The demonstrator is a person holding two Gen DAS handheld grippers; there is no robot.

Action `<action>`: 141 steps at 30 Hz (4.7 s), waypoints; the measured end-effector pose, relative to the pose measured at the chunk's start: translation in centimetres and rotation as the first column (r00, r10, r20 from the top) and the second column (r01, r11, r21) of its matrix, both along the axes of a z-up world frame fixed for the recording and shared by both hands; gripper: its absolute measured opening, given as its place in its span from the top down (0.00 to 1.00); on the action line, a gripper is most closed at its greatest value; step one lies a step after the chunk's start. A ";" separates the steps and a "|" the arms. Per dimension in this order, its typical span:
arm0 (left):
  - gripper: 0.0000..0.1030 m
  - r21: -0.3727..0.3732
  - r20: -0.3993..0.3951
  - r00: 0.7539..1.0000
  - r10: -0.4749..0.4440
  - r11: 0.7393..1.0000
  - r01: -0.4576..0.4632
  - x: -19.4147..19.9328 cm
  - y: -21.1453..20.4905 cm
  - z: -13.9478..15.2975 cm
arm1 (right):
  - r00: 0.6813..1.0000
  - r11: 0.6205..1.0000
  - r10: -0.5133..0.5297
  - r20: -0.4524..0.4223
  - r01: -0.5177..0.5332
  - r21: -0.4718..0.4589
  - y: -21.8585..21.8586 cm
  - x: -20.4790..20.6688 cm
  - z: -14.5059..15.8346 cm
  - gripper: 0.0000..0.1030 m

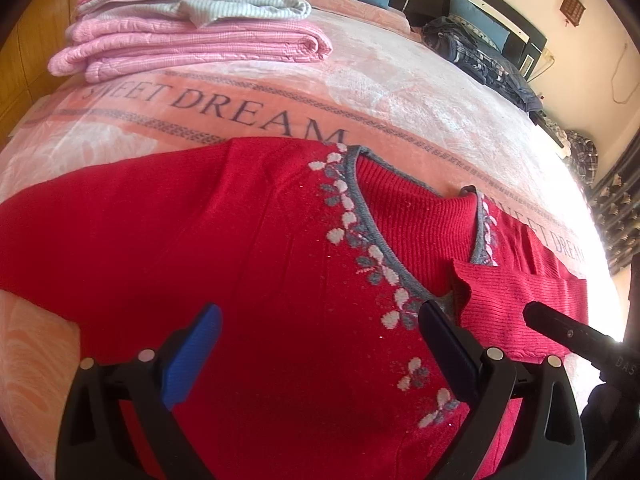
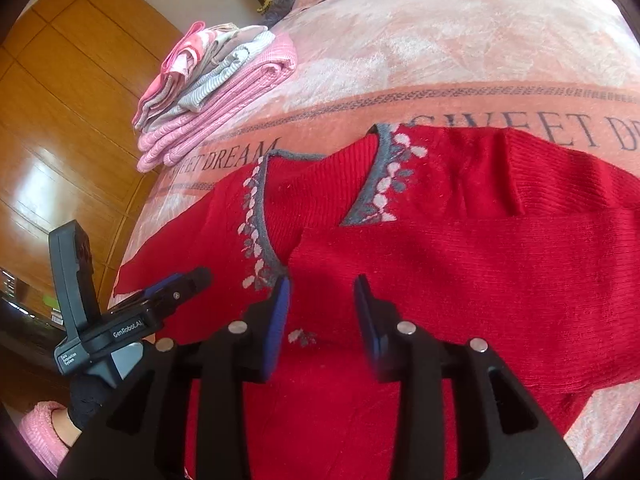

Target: Fold small clothes

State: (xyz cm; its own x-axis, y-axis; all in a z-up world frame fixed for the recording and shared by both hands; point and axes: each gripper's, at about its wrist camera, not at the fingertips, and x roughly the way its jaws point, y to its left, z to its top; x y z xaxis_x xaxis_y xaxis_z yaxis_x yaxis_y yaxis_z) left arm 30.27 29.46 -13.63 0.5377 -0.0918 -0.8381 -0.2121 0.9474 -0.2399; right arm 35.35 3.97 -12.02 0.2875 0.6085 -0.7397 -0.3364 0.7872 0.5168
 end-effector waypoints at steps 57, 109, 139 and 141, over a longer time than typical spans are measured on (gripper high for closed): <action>0.91 -0.150 0.188 0.982 0.026 0.989 0.003 1.9 6.4 4.4 | 0.973 0.972 -0.232 -0.017 0.233 0.014 -14.8 0.0 -0.6 0.56; 0.84 -0.162 0.018 0.996 0.090 0.983 -0.086 1.8 11.3 -3.0 | 0.978 0.972 -0.206 -0.028 0.201 -0.125 -12.1 0.7 -3.3 0.56; 0.60 -0.137 0.087 0.996 -0.003 0.990 0.015 0.9 9.0 -1.3 | 0.980 0.981 -0.192 -0.061 0.192 -0.008 -12.1 0.1 -2.1 0.42; 0.59 -0.118 0.063 0.998 -0.011 0.993 0.018 0.8 9.1 -1.9 | 0.975 0.980 -0.199 -0.095 0.196 -0.035 -12.1 -0.2 -3.5 0.43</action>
State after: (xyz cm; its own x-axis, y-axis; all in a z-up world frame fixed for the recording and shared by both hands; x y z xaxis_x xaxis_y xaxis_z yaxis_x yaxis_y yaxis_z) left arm 31.05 38.60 -15.55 0.5860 -0.1963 -0.7862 -0.1800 0.9144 -0.3625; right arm 35.16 -8.12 -15.51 0.3254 0.5274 -0.7848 -0.1219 0.8465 0.5183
